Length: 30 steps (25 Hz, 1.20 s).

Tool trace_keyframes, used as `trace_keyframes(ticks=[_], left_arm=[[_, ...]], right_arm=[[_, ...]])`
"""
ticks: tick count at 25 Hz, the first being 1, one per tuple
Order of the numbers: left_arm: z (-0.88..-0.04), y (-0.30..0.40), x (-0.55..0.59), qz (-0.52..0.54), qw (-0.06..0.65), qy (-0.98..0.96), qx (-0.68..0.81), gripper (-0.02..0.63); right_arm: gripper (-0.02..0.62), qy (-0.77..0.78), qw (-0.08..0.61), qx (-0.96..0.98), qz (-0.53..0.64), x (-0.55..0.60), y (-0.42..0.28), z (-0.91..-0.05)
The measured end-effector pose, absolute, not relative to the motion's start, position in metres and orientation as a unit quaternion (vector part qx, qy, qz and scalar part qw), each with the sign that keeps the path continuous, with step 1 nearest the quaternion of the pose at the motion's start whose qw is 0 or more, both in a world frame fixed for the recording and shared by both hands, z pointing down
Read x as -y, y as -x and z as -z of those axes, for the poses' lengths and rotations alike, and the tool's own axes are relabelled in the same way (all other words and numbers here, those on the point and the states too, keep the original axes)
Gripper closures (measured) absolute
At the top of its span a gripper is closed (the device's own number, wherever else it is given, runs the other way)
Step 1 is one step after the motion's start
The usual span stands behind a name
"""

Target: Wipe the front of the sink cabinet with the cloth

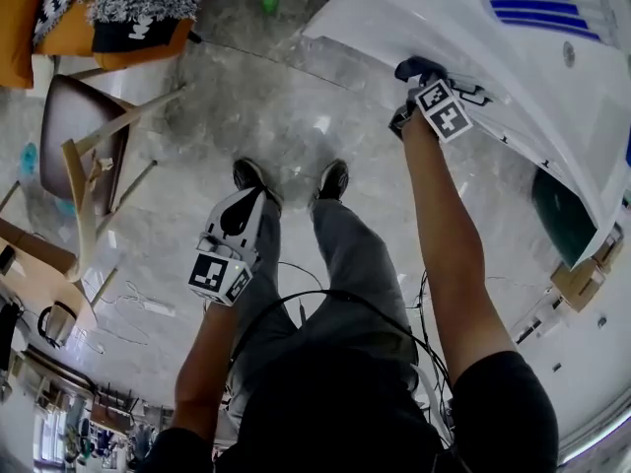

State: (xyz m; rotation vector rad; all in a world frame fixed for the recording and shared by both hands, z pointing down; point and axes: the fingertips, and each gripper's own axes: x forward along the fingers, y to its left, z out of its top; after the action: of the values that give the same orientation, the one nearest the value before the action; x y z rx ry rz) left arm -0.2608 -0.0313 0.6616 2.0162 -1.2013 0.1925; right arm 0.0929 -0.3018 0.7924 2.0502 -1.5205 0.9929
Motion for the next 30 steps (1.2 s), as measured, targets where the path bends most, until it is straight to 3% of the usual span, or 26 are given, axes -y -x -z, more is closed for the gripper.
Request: trace_keyframes(ticks=[8,11,16,19,30], left_arm=[[-0.679,0.274,0.026,-0.086,0.379,-0.785,0.482,0.601],[-0.684,0.278,0.025,-0.085,0.382,-0.78,0.489,0.603],[-0.689,0.274,0.027,-0.069,0.384,-0.778,0.493,0.601],[-0.7,0.273,0.023,-0.057,0.394,-0.768,0.501,0.603],[-0.786,0.249,-0.012,-0.072,0.441,-0.749,0.489,0.602]], right_arm=[[0.551,-0.656,0.188,0.613,-0.399,0.328,0.061,-0.845],[0.549,-0.656,0.185,0.617,-0.394,0.325,0.041,-0.846],[0.549,-0.711,0.219,0.555,-0.371,0.304,-0.068,-0.856],[0.55,-0.726,0.235,0.537,-0.36,0.3,-0.092,-0.869],[0.551,-0.627,0.252,0.611,-0.412,0.328,0.057,-0.987]])
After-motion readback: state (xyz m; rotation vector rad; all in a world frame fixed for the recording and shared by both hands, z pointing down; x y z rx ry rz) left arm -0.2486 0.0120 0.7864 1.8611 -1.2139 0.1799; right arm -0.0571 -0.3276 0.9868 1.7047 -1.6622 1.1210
